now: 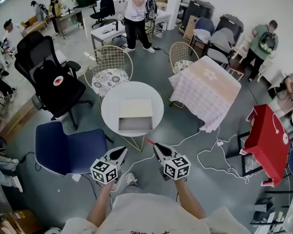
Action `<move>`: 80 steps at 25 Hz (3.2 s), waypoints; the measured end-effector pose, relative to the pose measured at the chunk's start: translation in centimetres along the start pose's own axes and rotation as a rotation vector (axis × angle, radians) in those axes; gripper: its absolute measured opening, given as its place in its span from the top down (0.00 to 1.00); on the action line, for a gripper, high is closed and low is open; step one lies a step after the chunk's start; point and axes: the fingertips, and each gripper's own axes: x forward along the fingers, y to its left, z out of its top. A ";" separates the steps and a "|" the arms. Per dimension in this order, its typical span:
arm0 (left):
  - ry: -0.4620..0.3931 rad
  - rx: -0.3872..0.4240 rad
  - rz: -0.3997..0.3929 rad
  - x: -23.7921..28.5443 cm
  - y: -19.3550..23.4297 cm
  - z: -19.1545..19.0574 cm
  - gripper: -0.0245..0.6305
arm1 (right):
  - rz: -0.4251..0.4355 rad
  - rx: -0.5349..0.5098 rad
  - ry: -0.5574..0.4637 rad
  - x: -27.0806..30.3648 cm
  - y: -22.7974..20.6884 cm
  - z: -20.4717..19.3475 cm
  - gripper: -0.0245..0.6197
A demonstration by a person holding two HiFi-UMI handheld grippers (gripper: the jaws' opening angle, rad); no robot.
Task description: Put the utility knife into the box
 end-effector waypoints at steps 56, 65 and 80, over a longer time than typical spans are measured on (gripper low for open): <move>0.102 -0.129 0.131 7.6 13.2 1.6 0.95 | 0.062 0.081 0.186 15.0 -8.7 0.9 0.92; 0.132 -0.191 0.138 7.5 12.7 -1.5 0.95 | 0.063 0.123 0.267 14.5 -8.7 -3.3 0.92; 0.136 -0.229 0.186 6.2 12.6 -3.1 0.95 | 0.100 0.101 0.363 17.6 -9.4 -6.3 0.92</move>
